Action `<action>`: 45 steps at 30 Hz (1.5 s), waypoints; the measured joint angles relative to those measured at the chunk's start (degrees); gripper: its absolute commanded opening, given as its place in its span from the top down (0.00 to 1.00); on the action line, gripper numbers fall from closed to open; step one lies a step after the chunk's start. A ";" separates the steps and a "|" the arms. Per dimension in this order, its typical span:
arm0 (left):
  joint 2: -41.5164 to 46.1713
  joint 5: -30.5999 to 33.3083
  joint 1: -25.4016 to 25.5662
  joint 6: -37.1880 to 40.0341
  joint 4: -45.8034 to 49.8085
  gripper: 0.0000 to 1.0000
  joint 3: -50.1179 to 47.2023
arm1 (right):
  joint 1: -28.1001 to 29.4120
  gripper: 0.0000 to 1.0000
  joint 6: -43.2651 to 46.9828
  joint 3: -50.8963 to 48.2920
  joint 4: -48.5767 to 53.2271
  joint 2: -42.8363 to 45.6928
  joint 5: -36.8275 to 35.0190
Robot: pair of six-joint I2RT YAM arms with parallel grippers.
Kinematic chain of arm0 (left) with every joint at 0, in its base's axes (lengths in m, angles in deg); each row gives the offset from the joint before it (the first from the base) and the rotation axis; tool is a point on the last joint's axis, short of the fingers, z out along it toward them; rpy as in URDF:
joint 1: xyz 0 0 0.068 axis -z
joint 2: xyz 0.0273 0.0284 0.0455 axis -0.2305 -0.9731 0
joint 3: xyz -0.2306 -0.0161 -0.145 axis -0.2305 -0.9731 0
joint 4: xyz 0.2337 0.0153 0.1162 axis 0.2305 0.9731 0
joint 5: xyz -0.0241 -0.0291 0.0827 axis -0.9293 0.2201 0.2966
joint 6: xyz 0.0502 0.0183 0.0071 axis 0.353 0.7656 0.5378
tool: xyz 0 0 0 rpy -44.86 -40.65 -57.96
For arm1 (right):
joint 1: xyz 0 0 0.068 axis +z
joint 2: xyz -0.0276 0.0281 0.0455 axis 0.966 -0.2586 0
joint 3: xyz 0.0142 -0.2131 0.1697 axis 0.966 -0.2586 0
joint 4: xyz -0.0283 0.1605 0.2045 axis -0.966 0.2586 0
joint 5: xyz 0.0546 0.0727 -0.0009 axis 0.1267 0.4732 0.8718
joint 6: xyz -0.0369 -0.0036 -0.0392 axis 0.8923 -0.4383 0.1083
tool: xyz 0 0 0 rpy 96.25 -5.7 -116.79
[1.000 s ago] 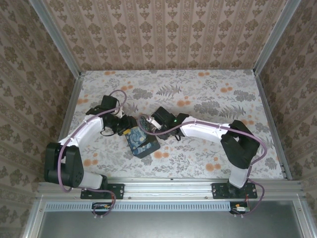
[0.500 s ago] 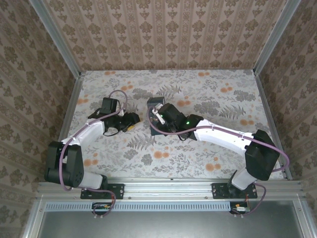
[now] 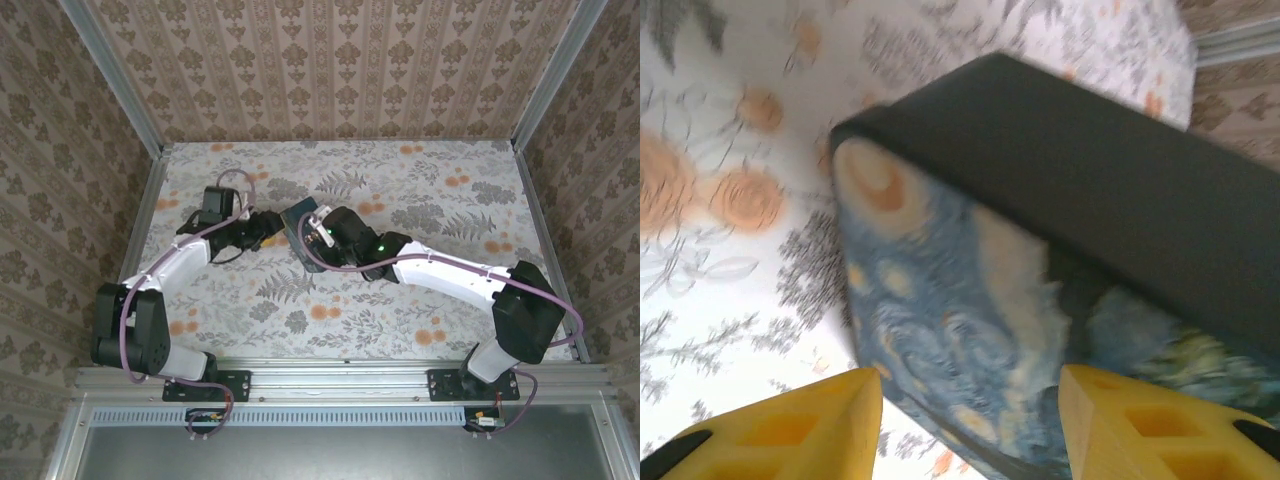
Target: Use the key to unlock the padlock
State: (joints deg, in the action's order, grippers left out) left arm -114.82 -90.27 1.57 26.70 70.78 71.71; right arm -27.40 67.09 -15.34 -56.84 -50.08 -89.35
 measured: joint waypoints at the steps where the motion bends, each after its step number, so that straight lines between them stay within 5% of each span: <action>1: 0.00 0.24 -0.09 -0.13 -0.07 0.50 1.29 | -0.57 0.89 0.52 -0.24 -0.61 -0.02 0.35; 19: -5.25 2.75 -1.38 2.25 -2.99 0.45 12.07 | -8.22 0.89 -0.26 -0.39 -3.54 -1.81 21.75; 28: -15.54 3.30 1.42 8.57 -0.90 0.44 19.65 | -8.68 0.88 -1.64 2.45 2.64 -1.81 28.33; 36: -20.17 2.21 7.98 14.38 3.67 0.47 23.37 | -9.27 0.87 -1.81 5.07 9.57 -1.81 30.53; 45: -23.06 -0.07 8.63 15.89 3.43 0.49 24.09 | -9.84 0.87 -0.46 9.49 15.32 -4.02 27.74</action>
State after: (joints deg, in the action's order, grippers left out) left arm -137.88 -90.34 10.20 42.59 74.21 95.79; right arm -37.23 66.63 -5.86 -41.52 -54.10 -61.61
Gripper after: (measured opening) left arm 0.512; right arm 0.296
